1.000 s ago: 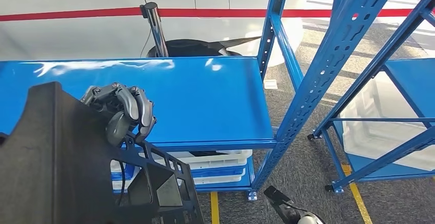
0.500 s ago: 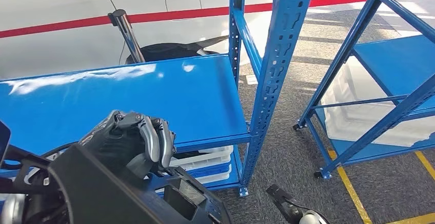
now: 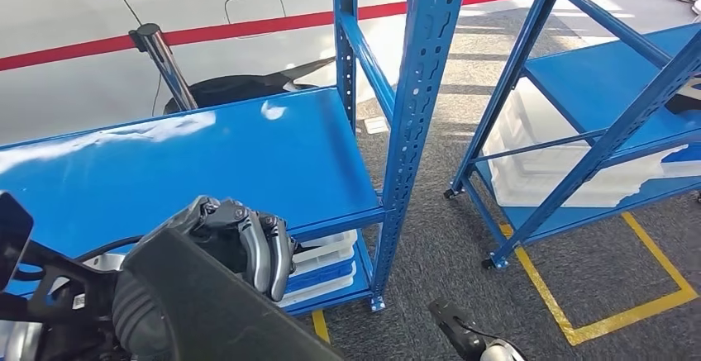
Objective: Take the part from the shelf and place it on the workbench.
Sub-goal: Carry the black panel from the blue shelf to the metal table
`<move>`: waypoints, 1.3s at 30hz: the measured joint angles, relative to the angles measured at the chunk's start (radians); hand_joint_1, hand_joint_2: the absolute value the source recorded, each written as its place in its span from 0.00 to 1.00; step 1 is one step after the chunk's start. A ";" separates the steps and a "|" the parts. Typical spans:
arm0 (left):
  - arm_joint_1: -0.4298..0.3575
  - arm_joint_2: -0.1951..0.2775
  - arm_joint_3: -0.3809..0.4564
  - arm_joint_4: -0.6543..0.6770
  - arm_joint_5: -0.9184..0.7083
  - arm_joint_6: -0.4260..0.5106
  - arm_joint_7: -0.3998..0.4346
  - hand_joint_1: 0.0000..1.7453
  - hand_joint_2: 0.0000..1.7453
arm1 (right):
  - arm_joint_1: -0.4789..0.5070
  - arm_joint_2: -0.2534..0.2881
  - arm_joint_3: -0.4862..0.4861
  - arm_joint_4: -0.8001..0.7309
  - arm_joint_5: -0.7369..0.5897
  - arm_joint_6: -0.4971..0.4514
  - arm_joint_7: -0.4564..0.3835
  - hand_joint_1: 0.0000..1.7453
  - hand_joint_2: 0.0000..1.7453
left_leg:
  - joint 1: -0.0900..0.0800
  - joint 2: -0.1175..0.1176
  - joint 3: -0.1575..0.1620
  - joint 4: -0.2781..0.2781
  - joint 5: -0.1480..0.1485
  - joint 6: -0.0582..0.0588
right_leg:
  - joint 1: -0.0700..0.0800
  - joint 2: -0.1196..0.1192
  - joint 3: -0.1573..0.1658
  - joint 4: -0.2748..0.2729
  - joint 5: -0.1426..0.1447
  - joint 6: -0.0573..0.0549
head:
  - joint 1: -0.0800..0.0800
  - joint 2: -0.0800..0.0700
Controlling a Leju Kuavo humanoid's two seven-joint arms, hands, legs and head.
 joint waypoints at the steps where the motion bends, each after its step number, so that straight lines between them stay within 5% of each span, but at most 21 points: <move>1: 0.000 0.000 -0.002 -0.001 0.001 0.000 0.000 1.00 1.00 | -0.001 0.000 0.000 0.000 0.000 0.000 0.000 0.00 0.00 | 0.001 0.009 0.000 -0.001 0.002 0.002 | -0.002 -0.022 -0.027 0.062 -0.036 0.004 | 0.002 0.000; 3: 0.003 0.000 -0.006 -0.002 0.003 0.000 0.000 1.00 1.00 | -0.002 0.000 0.000 0.000 0.000 0.000 0.000 0.00 0.00 | 0.001 0.027 -0.002 -0.001 0.002 0.004 | -0.005 -0.044 -0.089 0.206 -0.101 0.012 | 0.004 0.000; 5: 0.004 0.000 -0.009 -0.002 0.006 0.000 0.000 1.00 1.00 | -0.002 0.000 0.000 0.000 0.000 0.000 0.001 0.00 0.00 | 0.002 0.044 -0.003 -0.001 0.002 0.003 | -0.010 -0.051 -0.100 0.244 -0.102 0.018 | 0.004 0.000; 8: 0.003 0.000 -0.014 -0.004 0.009 0.000 0.000 1.00 1.00 | -0.003 -0.003 0.000 0.000 0.000 0.000 0.001 0.00 0.00 | 0.000 0.067 -0.001 0.004 -0.002 -0.004 | -0.012 -0.082 0.012 0.042 -0.016 0.020 | 0.005 0.000; 10: 0.002 0.000 -0.016 -0.007 0.010 0.000 0.001 1.00 1.00 | -0.005 -0.004 -0.001 0.000 0.001 0.000 0.002 0.00 0.00 | -0.006 0.080 -0.002 0.007 -0.006 -0.013 | -0.007 -0.100 0.057 -0.049 0.008 0.012 | 0.004 0.000; 14: 0.002 0.001 -0.022 -0.012 0.012 0.001 0.002 1.00 1.00 | -0.001 -0.004 -0.001 0.000 0.002 0.000 0.002 0.00 0.00 | -0.002 0.086 -0.010 0.025 -0.022 -0.032 | -0.004 -0.077 0.052 -0.059 0.015 -0.012 | 0.002 0.000; 18: 0.008 0.002 -0.027 -0.016 0.014 0.005 0.008 1.00 1.00 | 0.000 -0.004 -0.002 0.000 0.003 -0.001 0.002 0.00 0.00 | 0.002 0.038 -0.115 0.267 -0.150 -0.044 | -0.005 -0.050 0.043 -0.060 0.025 -0.029 | 0.000 0.000; 20: 0.015 0.004 -0.031 -0.017 0.014 0.009 0.012 1.00 1.00 | 0.001 -0.004 -0.004 0.000 0.003 -0.002 0.002 0.00 0.00 | 0.002 0.033 -0.138 0.321 -0.157 -0.042 | -0.004 -0.033 0.039 -0.060 0.027 -0.031 | -0.001 0.000; 22: 0.019 0.005 -0.035 -0.023 0.014 0.011 0.017 1.00 1.00 | 0.003 -0.004 -0.005 0.000 0.003 -0.004 0.000 0.00 0.00 | 0.002 0.024 -0.084 0.217 -0.097 -0.035 | -0.003 -0.013 0.040 -0.060 0.030 -0.030 | -0.001 0.000; 25: 0.018 0.006 -0.039 -0.032 0.016 0.015 0.020 1.00 1.00 | 0.003 -0.002 -0.006 0.000 0.003 -0.005 -0.001 0.00 0.00 | 0.000 -0.022 0.002 0.032 -0.031 -0.020 | -0.002 0.013 0.034 -0.058 0.036 -0.020 | -0.001 0.000; 28: 0.018 0.006 -0.041 -0.035 0.019 0.017 0.023 1.00 1.00 | 0.008 -0.003 -0.007 0.000 0.003 -0.007 0.000 0.00 0.00 | -0.001 -0.018 0.007 0.012 -0.024 -0.012 | -0.005 0.029 0.024 -0.058 0.042 -0.004 | -0.001 0.000; 30: 0.017 0.006 -0.042 -0.037 0.023 0.017 0.023 1.00 1.00 | 0.011 -0.003 -0.007 0.000 0.003 -0.008 0.002 0.00 0.00 | 0.003 -0.001 0.010 0.006 -0.015 -0.001 | -0.004 0.005 0.006 -0.020 0.015 0.005 | 0.002 0.000; 33: 0.019 0.006 -0.043 -0.039 0.027 0.018 0.025 1.00 1.00 | 0.009 -0.001 -0.008 0.000 0.004 -0.008 0.003 0.00 0.00 | 0.003 0.025 0.009 0.004 -0.010 0.006 | -0.006 -0.041 -0.074 0.171 -0.086 0.015 | 0.006 0.000; 35: 0.020 0.007 -0.044 -0.039 0.029 0.018 0.028 1.00 1.00 | 0.010 0.000 -0.008 0.000 0.005 -0.008 0.004 0.00 0.00 | 0.002 0.043 0.008 0.004 -0.010 0.006 | -0.008 -0.049 -0.098 0.243 -0.104 0.020 | 0.007 0.000; 36: 0.020 0.007 -0.044 -0.039 0.030 0.018 0.030 1.00 1.00 | 0.010 0.000 -0.009 0.000 0.006 -0.008 0.004 0.00 0.00 | 0.002 0.051 0.008 0.004 -0.010 0.006 | -0.009 -0.052 -0.081 0.217 -0.086 0.020 | 0.007 0.000; 39: 0.018 0.007 -0.044 -0.040 0.033 0.017 0.034 1.00 1.00 | 0.008 -0.001 -0.010 0.000 0.009 -0.008 0.006 0.00 0.00 | -0.002 0.073 0.009 0.009 -0.012 -0.002 | -0.008 -0.091 0.035 0.008 -0.009 0.017 | 0.006 0.000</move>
